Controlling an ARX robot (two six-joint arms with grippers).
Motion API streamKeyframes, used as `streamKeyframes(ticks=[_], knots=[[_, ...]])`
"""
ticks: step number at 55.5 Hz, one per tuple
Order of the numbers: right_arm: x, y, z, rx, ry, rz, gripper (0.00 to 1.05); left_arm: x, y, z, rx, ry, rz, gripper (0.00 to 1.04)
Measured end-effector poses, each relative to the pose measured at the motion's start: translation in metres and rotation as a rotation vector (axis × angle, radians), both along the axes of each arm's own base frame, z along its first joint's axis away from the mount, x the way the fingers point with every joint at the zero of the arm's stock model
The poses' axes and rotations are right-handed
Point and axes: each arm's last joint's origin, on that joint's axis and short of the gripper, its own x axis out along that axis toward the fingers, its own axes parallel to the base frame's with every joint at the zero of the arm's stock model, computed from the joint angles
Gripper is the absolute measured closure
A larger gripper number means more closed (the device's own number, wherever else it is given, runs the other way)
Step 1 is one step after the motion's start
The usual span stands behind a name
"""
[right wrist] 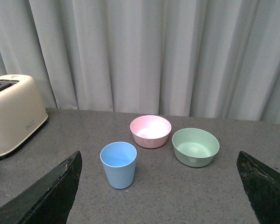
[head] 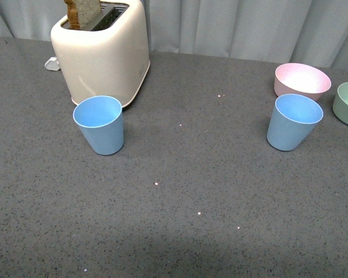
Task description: Stack blue cups with both arms
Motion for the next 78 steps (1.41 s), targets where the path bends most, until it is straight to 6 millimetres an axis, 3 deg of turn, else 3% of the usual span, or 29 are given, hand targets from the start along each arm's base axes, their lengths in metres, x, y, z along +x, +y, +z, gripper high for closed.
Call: streamKeyframes(ticks=[29,33,40,45,47,55,63,78], knots=[[0.000,0.000,0.000,0.000,0.000,0.000,0.10,0.000,0.000,0.000,0.000,0.000,0.000,0.07],[0.000,0.000,0.000,0.000,0.000,0.000,0.10,0.004,0.001,-0.002,-0.074,0.188,0.145,0.07],[0.000,0.000,0.000,0.000,-0.001,0.000,0.10,0.045,-0.005,0.008,-0.167,0.331,0.077,0.07],[0.000,0.000,0.000,0.000,-0.001,0.000,0.10,0.094,-0.006,0.016,-0.219,0.443,0.055,0.07],[0.000,0.000,0.000,0.000,-0.001,-0.001,0.10,0.121,-0.008,0.012,-0.249,0.533,0.056,0.07],[0.000,0.000,0.000,0.000,-0.001,0.000,0.10,0.175,-0.014,-0.010,-0.317,0.764,0.099,0.07],[0.000,0.000,0.000,0.000,-0.001,0.000,0.10,0.213,-0.021,-0.024,-0.355,0.889,0.129,0.07],[0.000,0.000,0.000,0.000,-0.001,0.000,0.10,0.247,-0.034,-0.033,-0.385,0.936,0.137,0.07]])
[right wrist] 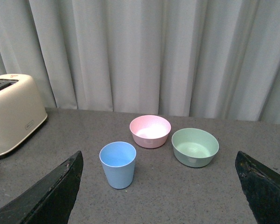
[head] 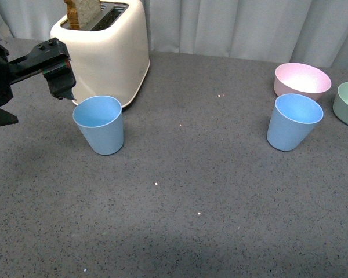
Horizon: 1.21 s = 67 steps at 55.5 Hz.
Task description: Stack blue cups with both arms
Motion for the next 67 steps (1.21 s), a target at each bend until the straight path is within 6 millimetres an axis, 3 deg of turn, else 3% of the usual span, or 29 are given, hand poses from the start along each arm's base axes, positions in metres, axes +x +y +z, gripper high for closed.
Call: streamKeyframes(ticks=[8,24,35,49,55,67], knots=[[0.000,0.000,0.000,0.000,0.000,0.000,0.10,0.019,-0.003,-0.011,-0.018,0.050,0.025,0.07],[0.000,0.000,0.000,0.000,0.000,0.000,0.10,0.036,-0.019,-0.031,-0.015,0.148,-0.017,0.09],[0.000,0.000,0.000,0.000,0.000,0.000,0.10,0.045,-0.034,-0.044,-0.020,0.210,-0.049,0.42],[0.000,0.000,0.000,0.000,0.000,0.000,0.10,0.047,-0.052,-0.038,0.001,0.237,-0.084,0.82],[0.000,0.000,0.000,0.000,0.000,0.000,0.10,0.048,-0.073,-0.030,-0.001,0.229,-0.128,1.01],[0.000,0.000,0.000,0.000,0.000,0.000,0.10,0.056,-0.130,-0.013,-0.014,0.187,-0.226,1.01]])
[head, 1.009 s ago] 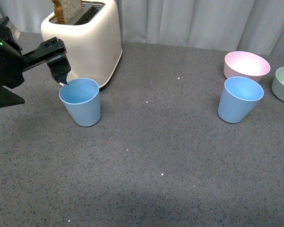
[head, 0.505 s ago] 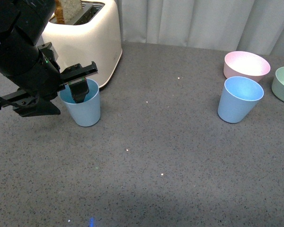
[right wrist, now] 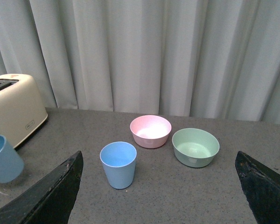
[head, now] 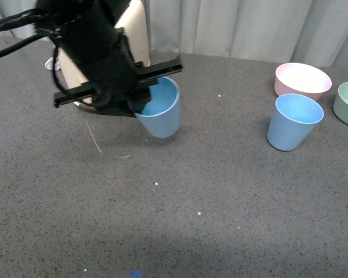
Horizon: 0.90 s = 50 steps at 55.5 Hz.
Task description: Stack blue cups with both arms
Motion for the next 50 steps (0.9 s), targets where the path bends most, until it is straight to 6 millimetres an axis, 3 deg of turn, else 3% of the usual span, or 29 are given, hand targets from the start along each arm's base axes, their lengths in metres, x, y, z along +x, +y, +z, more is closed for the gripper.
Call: streamKeyframes(ticks=[12,23,35,47,50], knots=[[0.000,0.000,0.000,0.000,0.000,0.000,0.10,0.004,-0.049,-0.015,0.018,0.039,-0.073,1.01],[0.000,0.000,0.000,0.000,0.000,0.000,0.10,0.006,-0.064,-0.021,0.053,0.060,-0.092,1.00],[0.000,0.000,0.000,0.000,0.000,0.000,0.10,0.005,-0.066,-0.014,0.028,0.001,-0.099,0.67],[0.000,0.000,0.000,0.000,0.000,0.000,0.10,-0.008,-0.053,0.034,-0.006,-0.181,-0.052,0.33],[0.000,0.000,0.000,0.000,0.000,0.000,0.10,-0.011,-0.047,0.038,0.084,-0.417,-0.036,0.40]])
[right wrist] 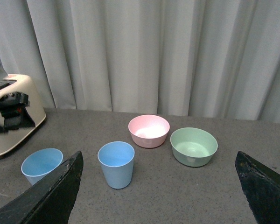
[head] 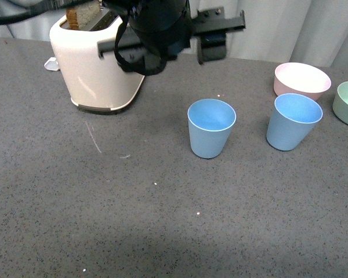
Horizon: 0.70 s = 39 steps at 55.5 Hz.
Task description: Stack blue cups with both arms
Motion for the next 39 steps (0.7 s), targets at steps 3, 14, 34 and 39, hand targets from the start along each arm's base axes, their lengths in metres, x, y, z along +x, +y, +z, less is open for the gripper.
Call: streamKeyframes(ticks=[3,14,34,39], knots=[[0.000,0.000,0.000,0.000,0.000,0.002,0.10,-0.009,0.014,-0.003,0.080,-0.200,0.044,0.49],[0.000,0.000,0.000,0.000,0.000,0.000,0.10,-0.061,0.084,-0.013,0.132,-0.636,0.076,0.80],[0.000,0.000,0.000,0.000,0.000,0.000,0.10,-0.154,0.162,0.000,0.156,-0.724,0.069,1.01],[0.000,0.000,0.000,0.000,0.000,0.001,0.10,-0.172,0.175,0.000,0.160,-0.724,0.073,1.01]])
